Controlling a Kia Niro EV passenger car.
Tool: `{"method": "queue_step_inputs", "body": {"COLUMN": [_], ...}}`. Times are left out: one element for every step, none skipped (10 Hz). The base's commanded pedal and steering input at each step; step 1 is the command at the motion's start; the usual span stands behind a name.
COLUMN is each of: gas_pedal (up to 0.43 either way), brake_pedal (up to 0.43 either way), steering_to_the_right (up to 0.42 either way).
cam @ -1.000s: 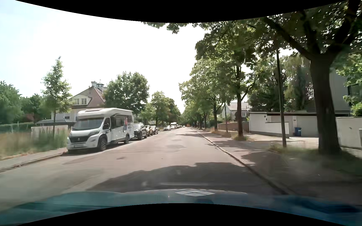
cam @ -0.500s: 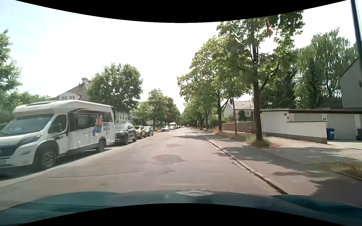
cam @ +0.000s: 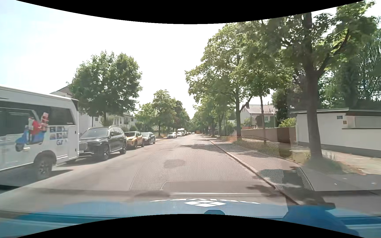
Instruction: Follow the waypoints while adhering to traffic rules and regulations
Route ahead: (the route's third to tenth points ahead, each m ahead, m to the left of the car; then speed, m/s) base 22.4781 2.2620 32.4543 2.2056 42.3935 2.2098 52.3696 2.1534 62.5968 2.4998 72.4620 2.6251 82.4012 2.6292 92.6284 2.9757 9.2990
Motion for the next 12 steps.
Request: {"method": "queue_step_inputs", "body": {"gas_pedal": [0.169,0.169,0.169,0.169,0.169,0.169,0.169,0.169,0.169,0.169,0.169,0.169], "brake_pedal": [0.0,0.0,0.0,0.0,0.0,0.0,0.0,0.0,0.0,0.0,0.0,0.0], "steering_to_the_right": [-0.004,-0.005,-0.005,-0.003,-0.004,-0.006,-0.005,-0.005,-0.004,-0.002,-0.001,-0.004]}}
